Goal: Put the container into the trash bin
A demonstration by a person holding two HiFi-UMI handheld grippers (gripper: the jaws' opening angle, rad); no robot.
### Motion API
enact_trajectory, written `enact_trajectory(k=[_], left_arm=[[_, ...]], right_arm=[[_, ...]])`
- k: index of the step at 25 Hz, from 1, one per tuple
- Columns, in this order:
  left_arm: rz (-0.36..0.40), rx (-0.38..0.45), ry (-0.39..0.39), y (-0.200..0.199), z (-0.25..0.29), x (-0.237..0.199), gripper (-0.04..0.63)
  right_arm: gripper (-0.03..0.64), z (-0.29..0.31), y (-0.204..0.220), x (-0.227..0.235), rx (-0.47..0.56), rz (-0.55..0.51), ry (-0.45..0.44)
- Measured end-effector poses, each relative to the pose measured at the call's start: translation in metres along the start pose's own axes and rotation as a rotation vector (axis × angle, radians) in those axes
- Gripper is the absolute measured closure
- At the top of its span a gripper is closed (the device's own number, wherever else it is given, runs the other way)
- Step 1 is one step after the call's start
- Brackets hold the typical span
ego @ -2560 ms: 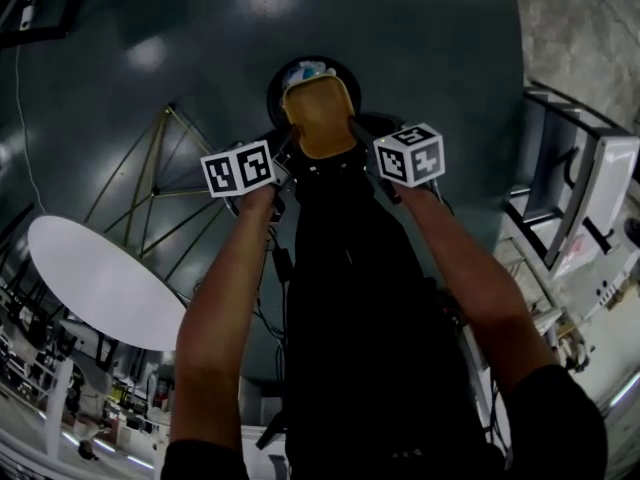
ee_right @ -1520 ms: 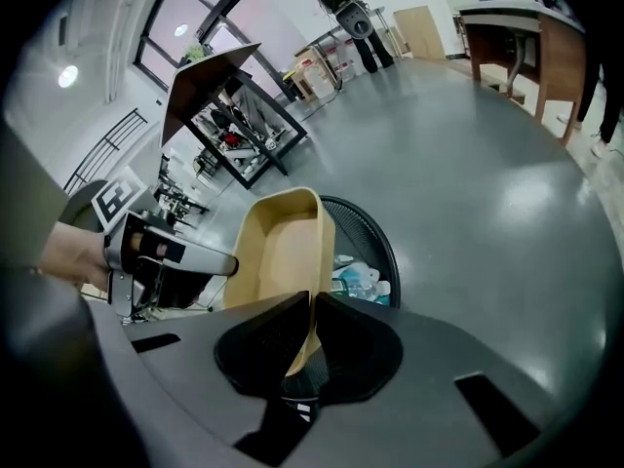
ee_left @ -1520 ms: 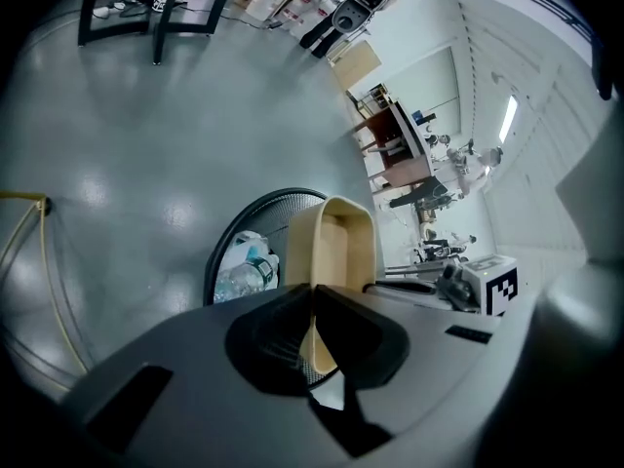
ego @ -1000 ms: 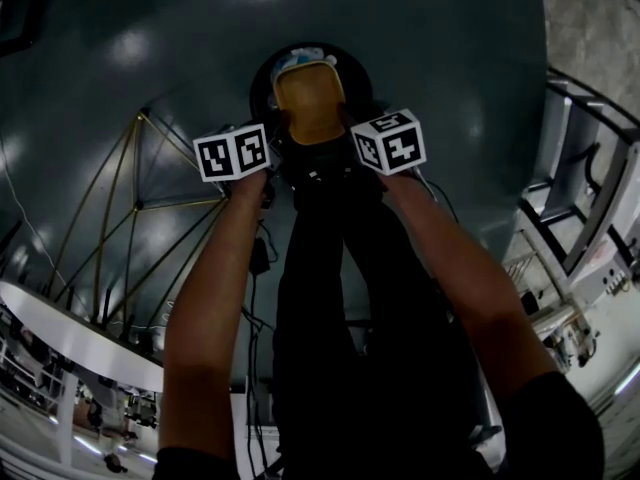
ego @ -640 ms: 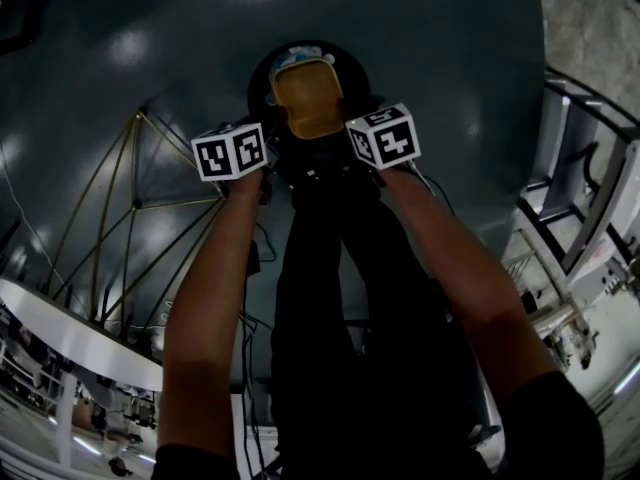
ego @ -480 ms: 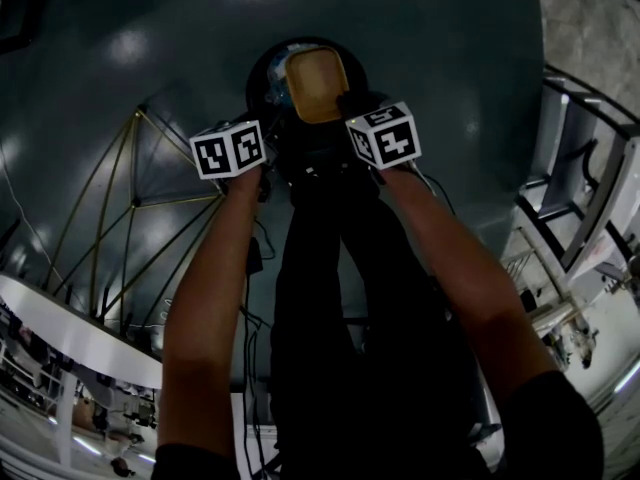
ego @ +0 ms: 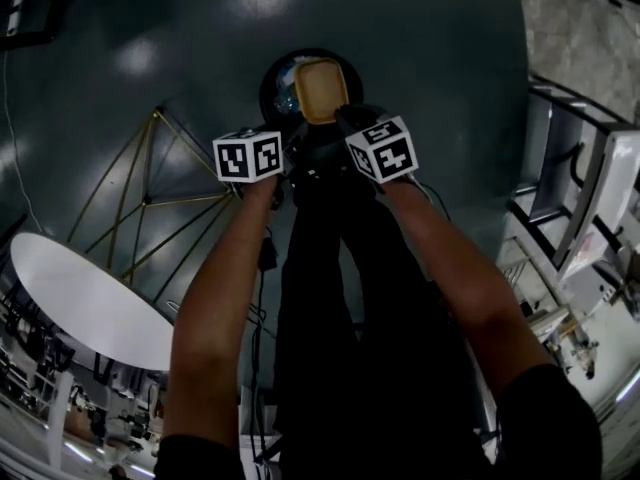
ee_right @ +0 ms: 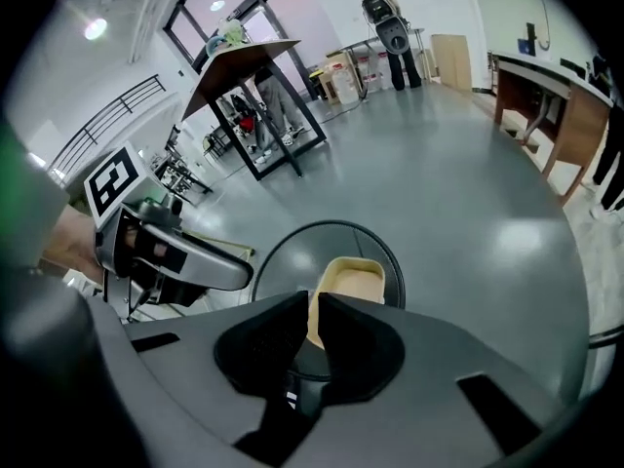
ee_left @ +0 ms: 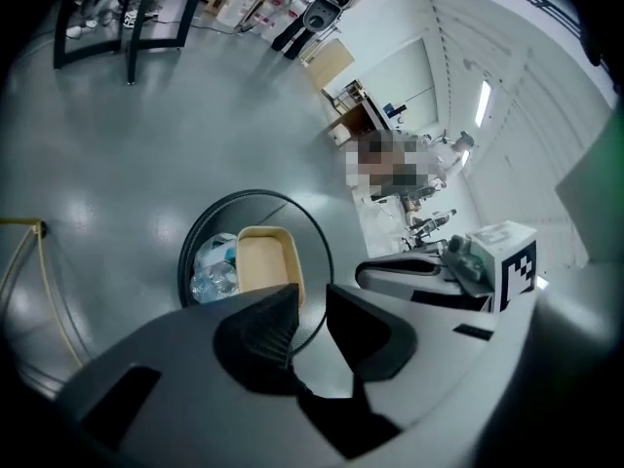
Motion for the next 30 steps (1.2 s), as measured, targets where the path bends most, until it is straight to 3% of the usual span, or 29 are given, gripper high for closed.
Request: enact_trajectory(k=[6, 11, 15, 18, 23, 30], left_arm=[[0.074, -0.006, 0.055, -0.007, -0.041, 0.071, 0.572], [0.101, 0.051, 0.114, -0.025, -0.091, 0.137, 0.592], [0.14, 0.126, 0.189, -0.044, -0.147, 0.197, 0.592], [0.217, 0.201, 0.224, -0.066, -0.191, 0.245, 0.593], [0.387, 0.334, 0.292, -0.107, -0.288, 0.315, 0.592], [0.604, 0.554, 0.344, -0.103, -0.424, 0.397, 0.592]], right_arm=[[0.566, -0.066, -0.031, -0.034, 0.021, -0.061, -0.07], [0.566, -0.134, -0.073, -0.06, 0.078, -0.137, -0.093], [0.568, -0.205, -0.119, -0.084, 0.157, -0.1, -0.154], [0.568, -0.273, -0.162, -0.102, 0.28, -0.105, -0.243], [0.569, -0.365, -0.236, -0.154, 0.487, -0.219, -0.394], [0.572, -0.47, -0.288, -0.226, 0.705, -0.349, -0.56]])
Point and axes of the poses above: the fingertips, and each gripper's own axes: z forward along the fingers, x to its right, y out of its underside, the point moved 5 cm from there along -z, backward along the fingers, and after that the axes turned 11 degrees about y, right-handed, at the moved point
